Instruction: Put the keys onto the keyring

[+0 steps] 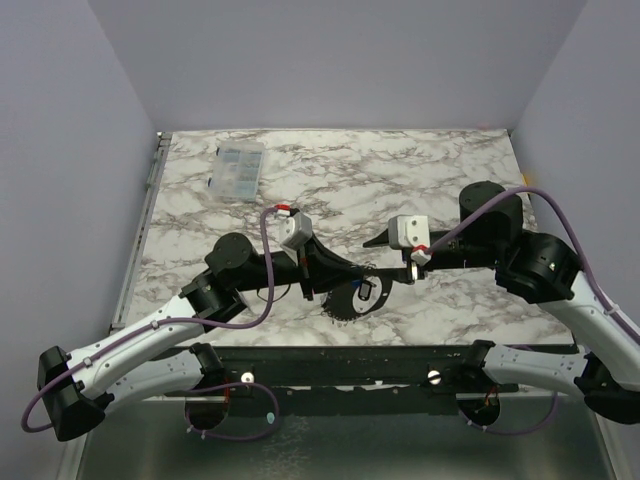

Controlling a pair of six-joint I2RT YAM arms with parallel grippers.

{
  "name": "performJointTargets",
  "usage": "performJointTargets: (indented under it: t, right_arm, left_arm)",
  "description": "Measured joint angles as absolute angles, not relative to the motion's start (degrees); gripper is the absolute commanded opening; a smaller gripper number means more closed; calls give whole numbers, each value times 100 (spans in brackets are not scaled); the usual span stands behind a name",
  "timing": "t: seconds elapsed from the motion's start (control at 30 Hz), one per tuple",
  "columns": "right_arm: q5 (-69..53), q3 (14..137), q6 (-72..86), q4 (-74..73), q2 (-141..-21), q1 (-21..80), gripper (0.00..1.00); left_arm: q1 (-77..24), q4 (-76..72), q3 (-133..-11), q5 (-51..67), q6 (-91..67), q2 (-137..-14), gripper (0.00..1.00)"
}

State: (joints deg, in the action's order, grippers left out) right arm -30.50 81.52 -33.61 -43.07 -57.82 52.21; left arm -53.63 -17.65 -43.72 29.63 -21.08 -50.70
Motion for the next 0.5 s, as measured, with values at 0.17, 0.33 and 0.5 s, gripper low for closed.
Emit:
performJointTargets:
  t: [0.17,0.33,0.5]
  right_arm:
    - [-3100,8291,-3457,-4510,-5902,5221,46]
    - [-3181,8433,-3463,-4729,-6014,5221,45]
    - [-3277,8468,-3463,-4978,-6069,5221,45]
  left_arm:
    - [-5363,-1540,-4379,3002,-2034,-5072,0]
    - [-5363,-1463,-4388,3024,-2029,-5074,0]
    - [-5363,-1424,-4416,3039,-2036,-5094,0]
